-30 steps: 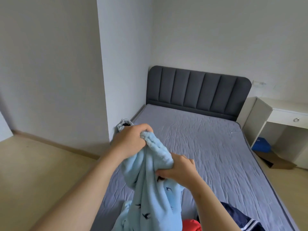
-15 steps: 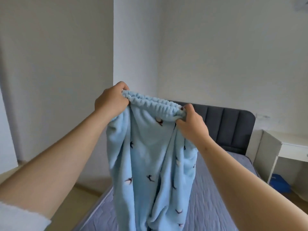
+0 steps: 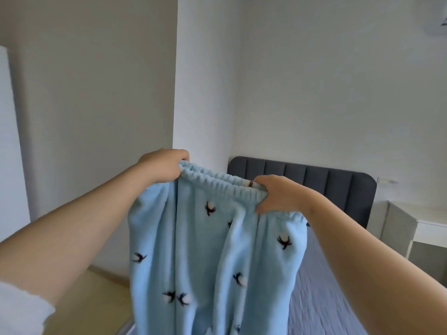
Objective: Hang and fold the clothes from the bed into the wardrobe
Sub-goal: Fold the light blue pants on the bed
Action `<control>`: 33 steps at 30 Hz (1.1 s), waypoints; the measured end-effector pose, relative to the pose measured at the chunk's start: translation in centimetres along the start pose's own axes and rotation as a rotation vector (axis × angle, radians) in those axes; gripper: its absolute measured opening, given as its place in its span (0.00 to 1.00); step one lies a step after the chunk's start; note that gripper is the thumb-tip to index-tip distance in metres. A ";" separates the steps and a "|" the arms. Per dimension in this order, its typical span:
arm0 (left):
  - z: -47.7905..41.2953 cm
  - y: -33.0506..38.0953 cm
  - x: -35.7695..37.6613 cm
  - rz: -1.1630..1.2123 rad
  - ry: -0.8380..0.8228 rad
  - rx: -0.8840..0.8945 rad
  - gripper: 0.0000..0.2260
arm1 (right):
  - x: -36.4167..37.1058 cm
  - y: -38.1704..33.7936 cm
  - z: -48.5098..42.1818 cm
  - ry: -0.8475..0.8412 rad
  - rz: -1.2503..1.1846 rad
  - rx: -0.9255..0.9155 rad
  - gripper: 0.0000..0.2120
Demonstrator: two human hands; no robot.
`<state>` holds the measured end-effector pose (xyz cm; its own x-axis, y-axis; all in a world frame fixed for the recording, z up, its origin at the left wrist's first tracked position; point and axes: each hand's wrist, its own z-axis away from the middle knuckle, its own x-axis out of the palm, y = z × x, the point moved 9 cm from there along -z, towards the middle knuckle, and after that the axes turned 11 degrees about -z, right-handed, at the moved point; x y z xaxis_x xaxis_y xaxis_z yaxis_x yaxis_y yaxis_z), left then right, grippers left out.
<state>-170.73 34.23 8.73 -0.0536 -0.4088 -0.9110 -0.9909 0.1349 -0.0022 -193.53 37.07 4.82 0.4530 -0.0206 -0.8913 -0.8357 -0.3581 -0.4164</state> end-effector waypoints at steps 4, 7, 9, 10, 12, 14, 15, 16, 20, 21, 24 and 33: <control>0.4 2.0 -0.1 -0.140 0.082 0.083 0.16 | -1.4 0.1 -0.2 0.190 0.068 0.082 0.13; 1.3 2.7 -0.7 -0.022 0.128 0.184 0.15 | -3.1 0.3 0.2 0.356 0.178 0.116 0.11; 2.2 3.2 -1.4 0.033 0.156 0.310 0.19 | -4.4 0.4 0.5 0.439 0.218 0.125 0.11; 2.8 3.7 -1.7 0.017 0.154 0.383 0.23 | -4.9 0.4 0.6 0.463 0.224 0.131 0.12; 3.4 4.5 -1.8 -0.085 0.131 0.473 0.29 | -5.7 0.3 0.7 0.493 0.220 0.143 0.13; 3.1 4.1 -1.9 -0.251 0.158 0.437 0.28 | -6.3 -0.6 0.8 0.528 0.205 0.130 0.15; 2.8 3.5 -2.4 -0.337 0.209 0.382 0.25 | -6.5 -1.2 0.9 0.558 0.197 0.108 0.15; 2.5 2.6 -3.1 -0.402 0.267 0.311 0.21 | -6.9 -2.0 1.0 0.596 0.192 0.080 0.15; 1.5 -1.8 -7.0 -0.353 0.378 0.020 0.12 | -9.9 -4.1 1.9 0.724 0.192 0.019 0.15; 1.1 -2.7 -8.1 -0.308 0.380 -0.029 0.10 | -11.0 -4.5 2.0 0.744 0.188 0.018 0.15; 0.1 -3.7 -11.1 -0.163 0.362 -0.090 0.08 | -14.2 -6.2 2.4 0.816 0.201 -0.028 0.17; 0.4 0.8 -12.7 -0.252 0.112 0.202 0.15 | -19.0 -7.0 3.8 0.931 0.204 -0.099 0.22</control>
<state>-170.83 39.89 20.12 0.1653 -0.5474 -0.8204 -0.9306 0.1888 -0.3135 -197.46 43.54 24.00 0.4022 -0.8097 -0.4272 -0.9151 -0.3417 -0.2140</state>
